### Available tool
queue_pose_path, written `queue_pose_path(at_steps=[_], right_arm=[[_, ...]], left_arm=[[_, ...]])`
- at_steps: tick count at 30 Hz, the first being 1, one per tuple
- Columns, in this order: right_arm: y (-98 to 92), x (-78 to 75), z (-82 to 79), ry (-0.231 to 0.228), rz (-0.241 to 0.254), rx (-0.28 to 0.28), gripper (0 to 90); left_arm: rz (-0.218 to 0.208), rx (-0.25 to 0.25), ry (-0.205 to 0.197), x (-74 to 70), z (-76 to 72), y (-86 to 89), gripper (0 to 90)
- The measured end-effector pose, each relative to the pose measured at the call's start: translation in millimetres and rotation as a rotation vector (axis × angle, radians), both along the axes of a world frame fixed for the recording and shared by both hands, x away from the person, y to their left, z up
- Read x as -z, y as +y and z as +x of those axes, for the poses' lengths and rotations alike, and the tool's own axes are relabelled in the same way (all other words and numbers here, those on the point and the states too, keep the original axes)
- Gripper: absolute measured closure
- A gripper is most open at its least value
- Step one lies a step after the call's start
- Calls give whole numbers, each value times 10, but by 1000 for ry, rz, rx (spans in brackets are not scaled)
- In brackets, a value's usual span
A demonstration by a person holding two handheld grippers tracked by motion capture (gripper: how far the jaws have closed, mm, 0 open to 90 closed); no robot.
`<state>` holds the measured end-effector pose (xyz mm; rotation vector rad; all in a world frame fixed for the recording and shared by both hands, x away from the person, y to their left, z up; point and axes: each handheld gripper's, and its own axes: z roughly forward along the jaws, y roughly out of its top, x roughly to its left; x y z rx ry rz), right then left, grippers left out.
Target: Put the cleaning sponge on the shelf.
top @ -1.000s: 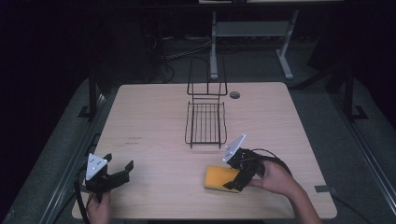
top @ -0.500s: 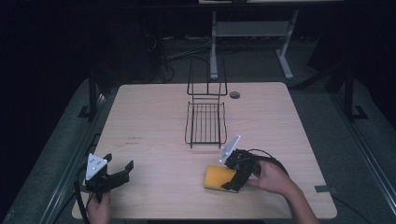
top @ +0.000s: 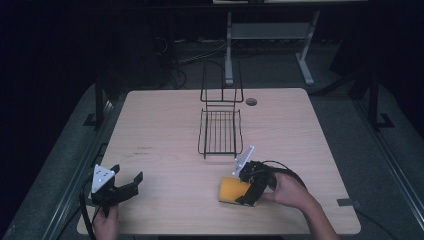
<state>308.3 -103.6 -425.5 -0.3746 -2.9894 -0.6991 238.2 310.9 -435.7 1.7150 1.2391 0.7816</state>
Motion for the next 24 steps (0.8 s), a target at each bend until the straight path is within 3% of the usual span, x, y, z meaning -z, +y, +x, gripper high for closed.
queue_pose_path(at_steps=[14, 24], right_arm=[[62, 106, -3, -9, -29, -12, 152], [48, 191, -30, -17, -20, -4, 156]], left_arm=[[-4, -1, -1, 0, -3, -3, 134], [-3, 3, 0, 1, 0, -2, 135]])
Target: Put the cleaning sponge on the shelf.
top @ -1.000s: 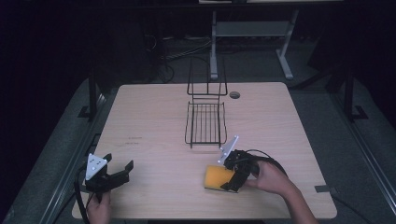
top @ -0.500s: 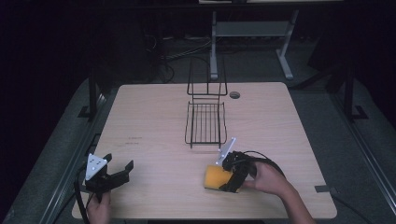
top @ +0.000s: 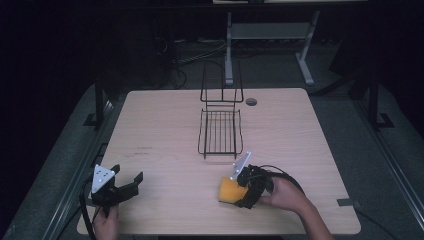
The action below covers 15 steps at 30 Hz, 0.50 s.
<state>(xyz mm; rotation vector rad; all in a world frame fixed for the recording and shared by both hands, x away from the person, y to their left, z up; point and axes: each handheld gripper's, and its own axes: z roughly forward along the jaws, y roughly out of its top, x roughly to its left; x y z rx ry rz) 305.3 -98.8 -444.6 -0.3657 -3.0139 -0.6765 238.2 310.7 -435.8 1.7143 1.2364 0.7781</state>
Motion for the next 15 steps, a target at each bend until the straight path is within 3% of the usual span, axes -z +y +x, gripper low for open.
queue_pose_path(at_steps=[15], right_arm=[[-32, -37, -10, -18, 2, -16, 220]], left_arm=[[-4, 4, 4, 1, 4, -5, 134]])
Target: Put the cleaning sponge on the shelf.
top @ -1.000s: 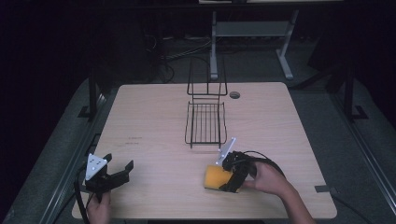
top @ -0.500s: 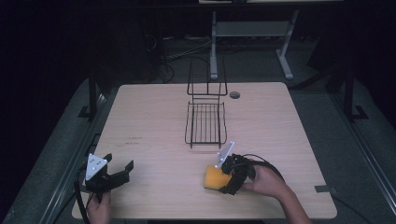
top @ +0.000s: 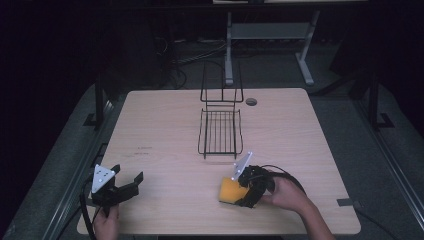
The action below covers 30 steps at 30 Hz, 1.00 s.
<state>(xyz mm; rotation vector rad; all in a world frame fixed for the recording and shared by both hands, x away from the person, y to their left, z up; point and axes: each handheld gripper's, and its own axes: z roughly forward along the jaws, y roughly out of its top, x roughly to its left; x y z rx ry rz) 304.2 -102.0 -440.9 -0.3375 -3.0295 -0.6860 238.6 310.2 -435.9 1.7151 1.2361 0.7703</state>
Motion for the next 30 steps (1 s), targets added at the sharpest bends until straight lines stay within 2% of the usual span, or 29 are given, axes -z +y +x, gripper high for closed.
queue_pose_path(at_steps=[18, 30], right_arm=[[22, -192, 83, -9, 17, -13, 224], [94, -298, 219, -1, 25, -28, 225]], left_arm=[[-2, -1, -7, -10, -3, 6, 135], [2, -1, -9, -12, 6, -3, 134]])
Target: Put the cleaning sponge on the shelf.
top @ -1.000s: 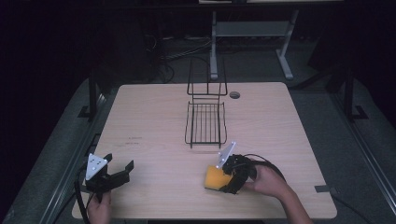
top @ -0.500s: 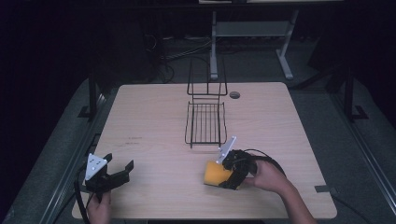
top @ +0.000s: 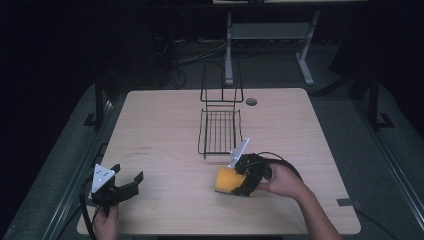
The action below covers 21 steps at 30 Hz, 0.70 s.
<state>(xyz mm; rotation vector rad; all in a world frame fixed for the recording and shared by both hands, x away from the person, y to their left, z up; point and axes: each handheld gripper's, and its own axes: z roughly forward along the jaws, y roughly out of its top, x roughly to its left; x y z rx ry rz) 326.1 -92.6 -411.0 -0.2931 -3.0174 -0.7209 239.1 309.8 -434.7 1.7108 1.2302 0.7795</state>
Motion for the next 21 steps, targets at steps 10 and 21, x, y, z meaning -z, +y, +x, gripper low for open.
queue_pose_path(at_steps=[10, 21], right_arm=[[17, -73, 104, 10, 10, -9, 226], [58, -109, 171, 9, 9, -12, 226]], left_arm=[[6, -5, 2, 3, -7, 9, 134], [-4, -18, -3, -4, -39, 43, 134]])
